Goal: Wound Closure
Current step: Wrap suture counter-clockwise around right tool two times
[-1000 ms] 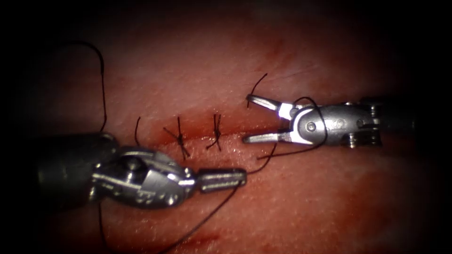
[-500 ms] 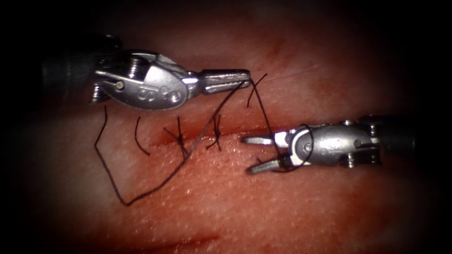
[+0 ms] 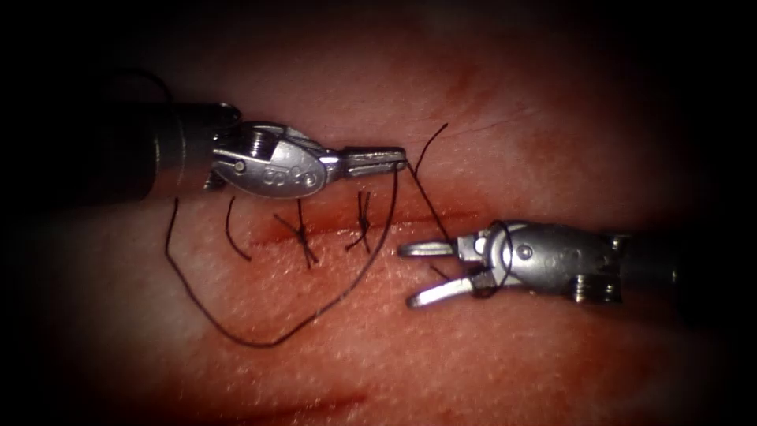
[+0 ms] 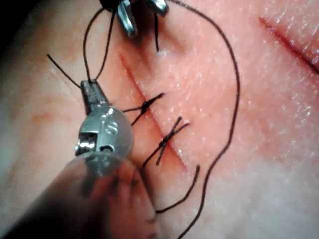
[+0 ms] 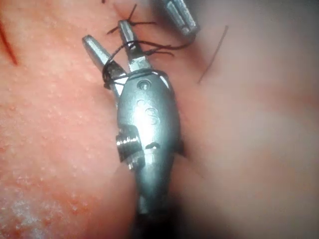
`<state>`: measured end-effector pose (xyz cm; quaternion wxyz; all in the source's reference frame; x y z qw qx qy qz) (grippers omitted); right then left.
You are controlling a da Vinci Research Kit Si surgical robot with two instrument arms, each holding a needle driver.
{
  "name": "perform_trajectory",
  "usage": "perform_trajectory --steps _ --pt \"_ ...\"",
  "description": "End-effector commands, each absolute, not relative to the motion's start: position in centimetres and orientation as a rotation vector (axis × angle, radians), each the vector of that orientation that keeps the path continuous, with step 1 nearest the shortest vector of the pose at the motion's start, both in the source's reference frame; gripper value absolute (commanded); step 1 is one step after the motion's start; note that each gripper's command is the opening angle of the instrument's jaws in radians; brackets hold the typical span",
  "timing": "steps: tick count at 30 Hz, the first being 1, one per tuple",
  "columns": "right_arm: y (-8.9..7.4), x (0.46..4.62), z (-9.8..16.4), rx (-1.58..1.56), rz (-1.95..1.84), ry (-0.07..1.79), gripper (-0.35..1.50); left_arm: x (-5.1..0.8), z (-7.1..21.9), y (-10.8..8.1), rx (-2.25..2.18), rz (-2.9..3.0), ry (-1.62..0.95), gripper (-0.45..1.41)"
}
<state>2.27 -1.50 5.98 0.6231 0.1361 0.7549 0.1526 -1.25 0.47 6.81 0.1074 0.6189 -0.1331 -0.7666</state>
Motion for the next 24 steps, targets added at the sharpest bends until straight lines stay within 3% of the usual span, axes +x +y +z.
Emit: perform_trajectory --steps 1,11,14,17,20,24 --pt "-1.5 2.37 6.0 0.302 0.409 1.767 0.35 -1.29 6.9 0.4 1.816 -2.253 -0.39 -0.45" --pt "-1.5 2.33 6.0 0.135 0.609 1.735 0.52 -1.29 6.6 -0.1 1.808 -2.212 -0.344 -0.45" --pt "-1.5 2.34 6.0 0.081 0.68 1.686 0.89 -1.4 6.6 -0.2 1.803 -2.199 -0.327 -0.45" --pt "-1.5 2.29 6.0 0.068 0.731 1.631 1.01 -1.52 6.6 -0.4 1.777 -2.188 -0.297 -0.45" --pt "-1.5 2.23 5.9 0.084 0.839 1.574 0.76 -1.58 6.6 -0.5 1.763 -2.19 -0.292 -0.45" --pt "-1.5 2.21 5.9 0.082 0.987 1.506 0.64 -1.65 6.6 -0.6 1.755 -2.192 -0.287 -0.45"
